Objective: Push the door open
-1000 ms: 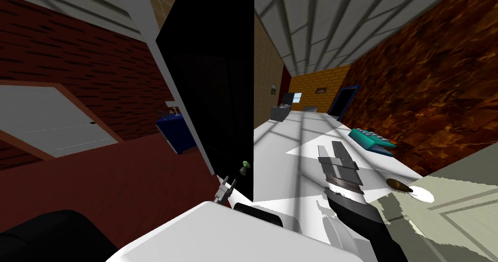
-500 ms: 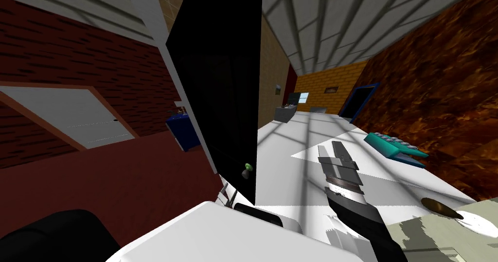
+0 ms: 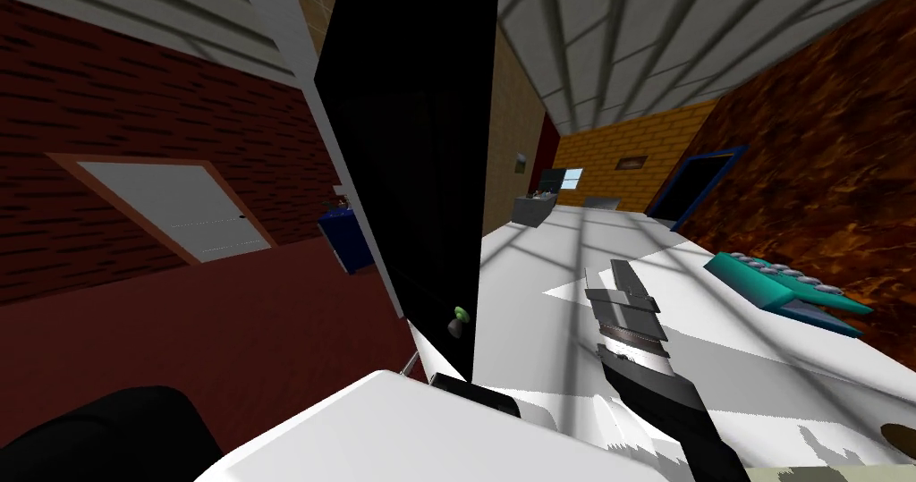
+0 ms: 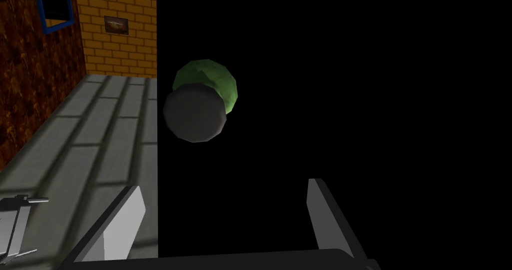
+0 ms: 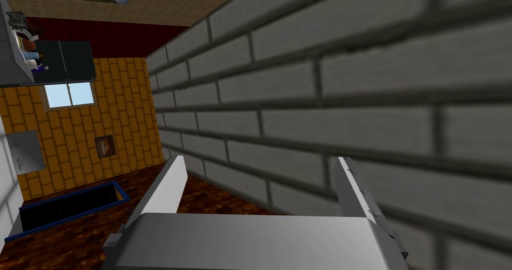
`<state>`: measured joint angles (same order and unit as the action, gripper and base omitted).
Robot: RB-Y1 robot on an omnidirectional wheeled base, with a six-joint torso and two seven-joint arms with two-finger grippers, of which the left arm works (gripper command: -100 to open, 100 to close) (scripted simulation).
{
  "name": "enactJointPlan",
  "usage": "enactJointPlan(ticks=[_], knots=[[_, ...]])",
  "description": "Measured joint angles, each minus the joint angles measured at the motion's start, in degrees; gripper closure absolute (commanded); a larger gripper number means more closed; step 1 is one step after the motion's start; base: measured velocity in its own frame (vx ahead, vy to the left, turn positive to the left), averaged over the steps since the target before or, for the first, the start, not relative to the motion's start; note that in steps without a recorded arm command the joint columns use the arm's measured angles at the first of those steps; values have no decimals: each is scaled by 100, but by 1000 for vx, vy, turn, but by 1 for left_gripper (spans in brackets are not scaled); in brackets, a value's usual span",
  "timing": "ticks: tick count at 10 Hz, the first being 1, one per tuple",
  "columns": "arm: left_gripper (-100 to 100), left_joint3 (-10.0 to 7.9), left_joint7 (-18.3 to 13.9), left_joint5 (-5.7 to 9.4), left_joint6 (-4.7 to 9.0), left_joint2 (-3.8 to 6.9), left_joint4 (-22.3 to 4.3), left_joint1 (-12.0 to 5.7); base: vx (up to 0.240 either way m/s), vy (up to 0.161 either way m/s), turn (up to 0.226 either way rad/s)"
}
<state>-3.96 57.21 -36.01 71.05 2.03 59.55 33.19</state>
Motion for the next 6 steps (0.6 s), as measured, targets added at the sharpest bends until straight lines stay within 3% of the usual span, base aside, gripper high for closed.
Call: enactJointPlan(ticks=[2, 3, 5, 6], knots=[[-100, 43, 307, -264, 137, -79, 277, 402, 64, -10, 124], [-100, 48, 504, -378, 256, -125, 268, 533, 65, 4, 116], [-100, 86, 768, -593, 369, -193, 528, 873, 54, 7, 115], [-100, 79, 896, -659, 451, -216, 495, 929, 49, -3, 92]])
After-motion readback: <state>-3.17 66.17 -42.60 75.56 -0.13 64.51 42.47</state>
